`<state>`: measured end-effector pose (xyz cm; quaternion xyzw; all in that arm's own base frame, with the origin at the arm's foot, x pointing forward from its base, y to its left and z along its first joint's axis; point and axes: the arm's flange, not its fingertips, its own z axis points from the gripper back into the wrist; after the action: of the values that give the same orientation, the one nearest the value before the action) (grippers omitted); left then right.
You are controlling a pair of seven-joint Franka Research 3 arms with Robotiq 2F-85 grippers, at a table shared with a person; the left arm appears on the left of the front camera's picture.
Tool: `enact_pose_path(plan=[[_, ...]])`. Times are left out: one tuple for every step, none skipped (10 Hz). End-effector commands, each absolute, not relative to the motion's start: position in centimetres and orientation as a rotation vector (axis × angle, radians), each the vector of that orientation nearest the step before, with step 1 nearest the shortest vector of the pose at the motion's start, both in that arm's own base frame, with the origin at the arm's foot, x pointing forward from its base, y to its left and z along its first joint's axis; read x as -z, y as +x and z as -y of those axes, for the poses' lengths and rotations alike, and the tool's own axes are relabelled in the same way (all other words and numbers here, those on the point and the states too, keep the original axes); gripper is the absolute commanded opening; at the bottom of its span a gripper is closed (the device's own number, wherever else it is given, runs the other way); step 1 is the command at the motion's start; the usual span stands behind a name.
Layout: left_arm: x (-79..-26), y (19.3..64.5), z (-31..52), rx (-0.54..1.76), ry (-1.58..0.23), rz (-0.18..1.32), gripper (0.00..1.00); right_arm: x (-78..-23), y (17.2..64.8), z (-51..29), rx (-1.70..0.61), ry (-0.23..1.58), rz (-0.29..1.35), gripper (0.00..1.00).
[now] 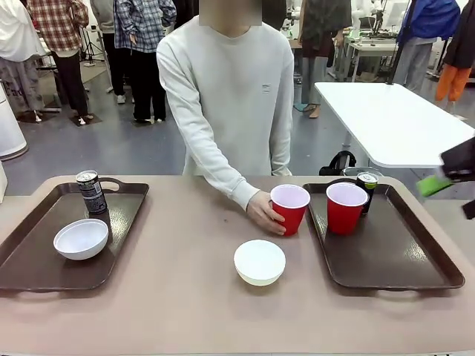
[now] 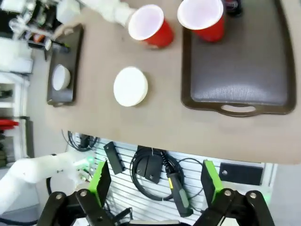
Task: Prepare tableware on both trays.
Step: Pick up a Picnic Bowl from the table and place it on a Handle tray.
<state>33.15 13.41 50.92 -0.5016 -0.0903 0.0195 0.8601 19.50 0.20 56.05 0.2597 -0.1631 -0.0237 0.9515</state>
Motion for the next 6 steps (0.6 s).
enact_pose_path(plan=[[-50.8, 32.8, -13.3, -0.025, -1.073, 0.208, 1.00, -49.7, 20.9, -1.4, 0.072, 0.439, 0.305, 1.00], [-50.8, 32.8, -13.3, -0.025, -1.073, 0.208, 1.00, -48.6, 22.2, -2.0, 0.157, 0.278, 0.349, 1.00], [-50.8, 32.8, -13.3, -0.025, -1.073, 0.208, 1.00, -48.2, 22.8, -2.4, 0.151, 0.233, 0.346, 1.00], [-50.8, 32.8, -13.3, -0.025, -1.073, 0.208, 1.00, -48.2, 22.9, -2.8, 0.119, 0.266, 0.314, 1.00], [-50.8, 32.8, -13.3, -0.025, -1.073, 0.208, 1.00, -54.1, 23.3, -0.1, 0.136, 0.334, 0.331, 1.00], [-50.8, 32.8, -13.3, -0.025, -1.073, 0.208, 1.00, -54.1, 23.3, -0.1, 0.136, 0.334, 0.331, 1.00]])
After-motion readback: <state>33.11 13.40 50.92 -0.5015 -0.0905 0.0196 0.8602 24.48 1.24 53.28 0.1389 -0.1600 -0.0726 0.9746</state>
